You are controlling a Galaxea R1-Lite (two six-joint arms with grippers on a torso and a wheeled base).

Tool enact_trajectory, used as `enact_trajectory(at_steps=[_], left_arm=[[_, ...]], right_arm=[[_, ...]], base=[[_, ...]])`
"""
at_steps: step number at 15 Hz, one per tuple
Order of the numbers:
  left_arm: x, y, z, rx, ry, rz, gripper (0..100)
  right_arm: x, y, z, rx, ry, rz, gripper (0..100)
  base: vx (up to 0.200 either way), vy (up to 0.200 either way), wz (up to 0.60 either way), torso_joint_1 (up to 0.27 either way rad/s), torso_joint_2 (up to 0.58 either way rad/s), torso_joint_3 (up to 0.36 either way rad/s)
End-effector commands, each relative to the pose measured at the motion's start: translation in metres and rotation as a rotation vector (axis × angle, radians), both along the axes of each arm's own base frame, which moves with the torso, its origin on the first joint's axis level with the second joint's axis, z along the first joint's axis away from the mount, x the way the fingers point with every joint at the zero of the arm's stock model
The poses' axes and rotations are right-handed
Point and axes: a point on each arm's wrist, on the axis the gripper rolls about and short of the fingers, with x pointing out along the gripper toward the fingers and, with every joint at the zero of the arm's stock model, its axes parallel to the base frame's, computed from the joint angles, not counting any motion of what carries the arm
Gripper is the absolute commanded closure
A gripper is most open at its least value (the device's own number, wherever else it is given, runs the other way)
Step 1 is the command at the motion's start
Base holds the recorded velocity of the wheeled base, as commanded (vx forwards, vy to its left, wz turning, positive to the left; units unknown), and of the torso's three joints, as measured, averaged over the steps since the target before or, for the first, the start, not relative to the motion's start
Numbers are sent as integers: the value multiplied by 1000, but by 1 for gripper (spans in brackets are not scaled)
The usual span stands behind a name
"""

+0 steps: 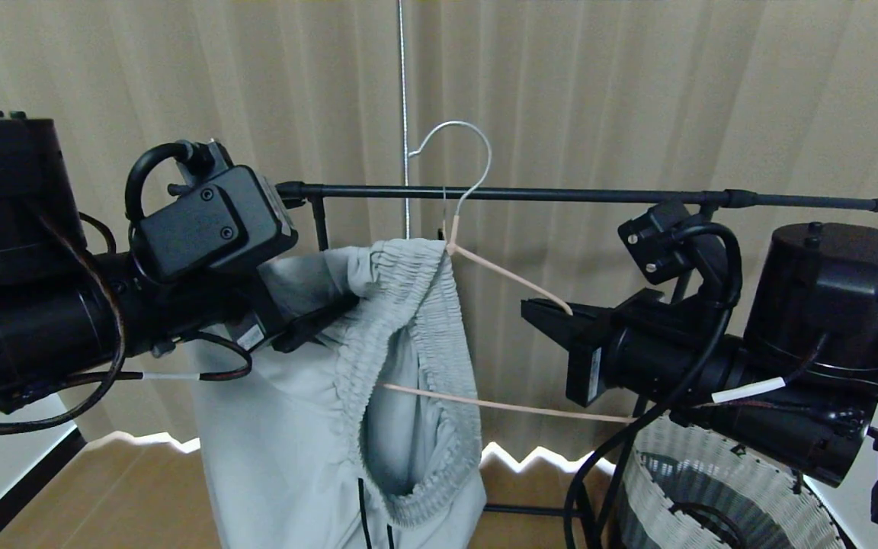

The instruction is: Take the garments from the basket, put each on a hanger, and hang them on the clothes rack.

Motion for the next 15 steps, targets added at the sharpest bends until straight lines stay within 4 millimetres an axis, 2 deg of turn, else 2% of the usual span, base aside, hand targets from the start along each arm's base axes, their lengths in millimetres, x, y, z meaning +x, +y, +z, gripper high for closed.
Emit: enact_trajectory(at_steps=[1, 9, 10, 15], left_arm=[[3, 2, -3, 7, 9, 11, 0], [0, 0, -9, 12, 22, -7, 0], [0, -1, -9, 9, 22, -22, 100], [1, 0, -9, 8, 24, -25, 100]], right_arm=[[-3, 5, -3, -6, 7, 23, 100], [-8, 12, -6, -23, 11, 54, 100], [-7, 12, -7, -24, 12, 54, 100], [-8, 11, -8, -25, 13, 54, 100]], base=[[0, 0, 0, 0, 0, 0], [0, 0, 0, 0, 0, 0], [0, 0, 0, 0, 0, 0], [0, 0, 0, 0, 0, 0]])
